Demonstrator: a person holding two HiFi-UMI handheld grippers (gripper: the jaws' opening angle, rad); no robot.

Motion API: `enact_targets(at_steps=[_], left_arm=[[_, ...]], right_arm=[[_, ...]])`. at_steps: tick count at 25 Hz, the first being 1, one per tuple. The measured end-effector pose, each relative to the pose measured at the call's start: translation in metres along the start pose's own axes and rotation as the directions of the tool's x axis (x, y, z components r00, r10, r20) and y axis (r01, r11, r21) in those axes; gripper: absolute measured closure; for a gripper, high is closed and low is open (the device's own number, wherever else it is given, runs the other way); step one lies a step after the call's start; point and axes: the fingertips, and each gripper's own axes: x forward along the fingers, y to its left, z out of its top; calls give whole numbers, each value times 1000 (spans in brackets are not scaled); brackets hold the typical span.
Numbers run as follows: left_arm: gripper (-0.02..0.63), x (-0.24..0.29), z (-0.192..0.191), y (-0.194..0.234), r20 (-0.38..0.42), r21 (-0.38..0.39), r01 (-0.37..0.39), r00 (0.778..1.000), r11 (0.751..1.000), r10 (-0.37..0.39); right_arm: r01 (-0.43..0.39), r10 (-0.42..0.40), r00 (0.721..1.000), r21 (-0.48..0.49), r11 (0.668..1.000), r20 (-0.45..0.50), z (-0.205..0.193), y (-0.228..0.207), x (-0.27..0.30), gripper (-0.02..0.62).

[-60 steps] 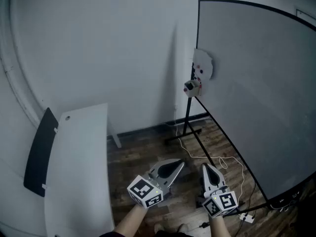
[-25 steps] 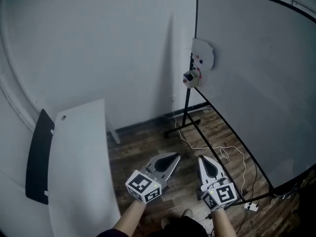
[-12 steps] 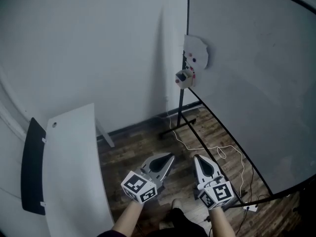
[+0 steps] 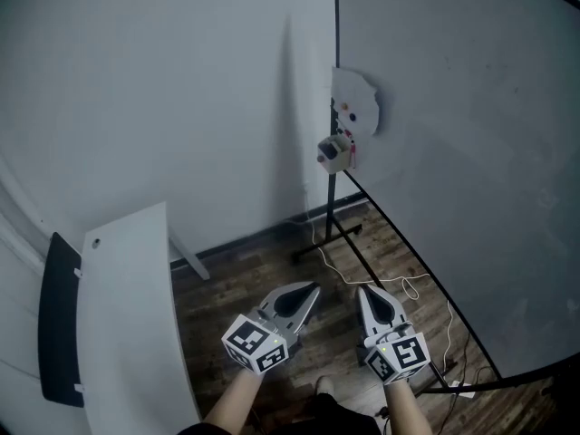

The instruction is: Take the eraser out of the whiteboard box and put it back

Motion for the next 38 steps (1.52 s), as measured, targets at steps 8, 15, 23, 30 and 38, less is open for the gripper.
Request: enact_targets(at_steps=[8,15,23,30,38], left_arm=[[600,46,0,17,-32,19,-8,999,1000,9],[600,65,0,43,-43,16,-27,999,1000,28],[600,80,-1,97,-52,5,-22,998,1000,22],[600,100,1,152,-60,-6,14,998,1000,-15],[600,117,6,222,-60,-27,51,997,998,-53]], right_arm=[[-19,19,1000,24,1000,4,6,-39,26,592],[-30,30,1000,56,998,-5,0,-59,54,592],[-10,12,1000,68,998,-21,-14,-72,102,592],[21,-19,999,68,997,-33,-23,-83,156,592],[58,-55,997,63,996,-47,-34,-89,219,592]])
